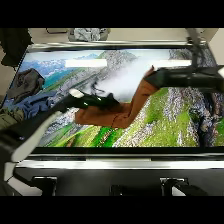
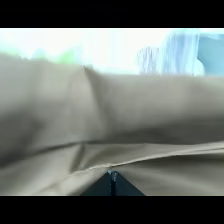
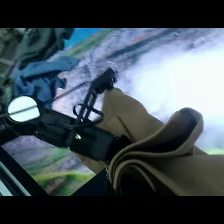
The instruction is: Fold the shirts.
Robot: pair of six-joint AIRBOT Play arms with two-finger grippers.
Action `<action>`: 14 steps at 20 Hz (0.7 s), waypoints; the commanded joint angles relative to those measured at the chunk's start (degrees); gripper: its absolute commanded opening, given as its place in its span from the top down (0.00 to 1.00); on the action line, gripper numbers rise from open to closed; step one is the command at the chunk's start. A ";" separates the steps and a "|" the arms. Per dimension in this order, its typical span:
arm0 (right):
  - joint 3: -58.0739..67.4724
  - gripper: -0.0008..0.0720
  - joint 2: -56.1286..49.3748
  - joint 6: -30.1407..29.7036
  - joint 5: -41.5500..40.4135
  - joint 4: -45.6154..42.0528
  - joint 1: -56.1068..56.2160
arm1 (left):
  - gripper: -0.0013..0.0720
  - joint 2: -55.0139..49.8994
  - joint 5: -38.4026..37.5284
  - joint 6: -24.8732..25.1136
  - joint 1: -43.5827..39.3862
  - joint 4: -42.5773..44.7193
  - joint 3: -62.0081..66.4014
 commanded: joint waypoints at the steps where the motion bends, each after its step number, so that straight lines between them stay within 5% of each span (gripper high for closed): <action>1: 0.04 0.94 -6.01 -1.38 -9.94 5.35 10.32 | 0.95 11.69 -4.81 -3.87 11.58 19.19 0.20; 5: 0.07 0.94 -17.40 -6.80 -21.11 17.16 23.63 | 0.94 23.78 -10.14 -3.93 25.79 22.73 0.20; 9: 0.07 0.91 -28.89 -8.87 -29.22 26.08 31.41 | 0.94 30.25 -11.43 -3.43 31.56 22.71 -1.05; 10: 0.07 0.56 -31.17 -9.16 -30.05 28.70 32.48 | 0.94 30.99 -11.43 -3.43 31.67 22.71 -1.84; 11: 0.07 0.09 -33.07 -10.71 -29.90 31.23 32.96 | 0.94 31.47 -11.47 -3.30 31.61 22.69 -2.80; 14: 0.07 0.05 -32.54 -15.74 -27.08 29.75 30.16 | 0.94 31.65 -11.50 -3.26 31.36 22.67 -5.60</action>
